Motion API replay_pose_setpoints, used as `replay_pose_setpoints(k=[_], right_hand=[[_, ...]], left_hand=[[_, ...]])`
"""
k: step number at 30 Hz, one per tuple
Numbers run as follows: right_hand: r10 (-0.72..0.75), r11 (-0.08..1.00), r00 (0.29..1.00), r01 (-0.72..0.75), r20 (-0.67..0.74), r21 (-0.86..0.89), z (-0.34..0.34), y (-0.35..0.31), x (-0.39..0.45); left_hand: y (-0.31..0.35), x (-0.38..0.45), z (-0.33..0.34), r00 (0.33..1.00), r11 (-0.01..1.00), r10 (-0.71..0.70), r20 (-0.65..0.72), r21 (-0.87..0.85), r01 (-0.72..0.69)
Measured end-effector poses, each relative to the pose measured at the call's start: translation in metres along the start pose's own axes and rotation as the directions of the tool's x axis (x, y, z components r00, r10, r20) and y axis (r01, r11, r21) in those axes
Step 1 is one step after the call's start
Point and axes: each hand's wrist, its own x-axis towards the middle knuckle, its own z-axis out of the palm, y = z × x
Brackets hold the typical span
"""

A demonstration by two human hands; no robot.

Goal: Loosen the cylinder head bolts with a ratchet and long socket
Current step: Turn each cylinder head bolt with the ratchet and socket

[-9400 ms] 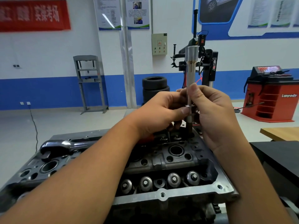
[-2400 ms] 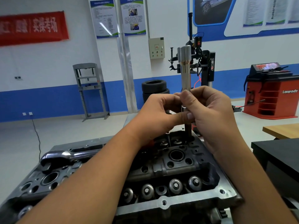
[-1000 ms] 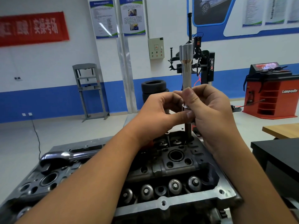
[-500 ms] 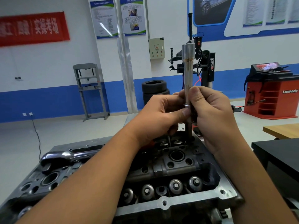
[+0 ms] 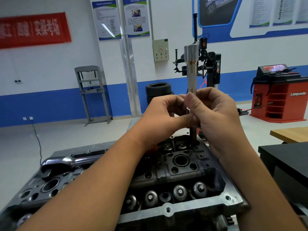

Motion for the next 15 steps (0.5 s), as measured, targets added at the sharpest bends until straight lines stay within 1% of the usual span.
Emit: replay_pose_setpoints(k=[2, 4, 5, 7, 10, 11, 13, 15], right_hand=[[-0.017, 1.000, 1.000, 0.018, 0.014, -0.024, -0.0006, 0.0008, 0.0006], [-0.002, 1.000, 1.000, 0.003, 0.022, -0.020, -0.0017, 0.0013, 0.0009], [0.006, 1.000, 1.000, -0.006, 0.020, -0.022, -0.0023, 0.0018, 0.0014], [0.018, 1.000, 1.000, -0.018, 0.016, -0.010, -0.0024, 0.0018, 0.0016], [0.009, 1.000, 1.000, -0.009, -0.001, -0.005, -0.0011, 0.0004, 0.0001], [-0.006, 1.000, 1.000, 0.007, 0.007, -0.028, -0.0016, 0.0008, 0.0002], [-0.011, 0.999, 0.999, 0.013, 0.030, -0.047, -0.0023, 0.0014, 0.0005], [0.022, 0.999, 0.999, -0.022, 0.026, -0.023, -0.0026, 0.0013, 0.0010]], left_hand=[[-0.0007, -0.0004, -0.0018, 0.999, 0.999, -0.015, 0.029, -0.040, 0.016], [-0.0015, 0.0001, -0.0023, 0.996, 0.994, -0.041, 0.079, -0.097, 0.049], [-0.0015, 0.0002, -0.0019, 0.995, 0.993, -0.047, 0.083, -0.107, 0.056], [-0.0015, 0.0009, -0.0010, 0.998, 0.996, -0.038, 0.053, -0.073, 0.042], [-0.0014, 0.0006, -0.0015, 1.000, 1.000, 0.004, -0.003, 0.024, -0.004], [-0.0011, -0.0001, -0.0022, 1.000, 1.000, 0.002, 0.006, 0.008, -0.002], [-0.0013, -0.0007, -0.0025, 0.997, 0.997, -0.017, 0.074, -0.073, 0.023], [-0.0015, -0.0008, -0.0015, 0.994, 0.992, -0.029, 0.103, -0.116, 0.041]])
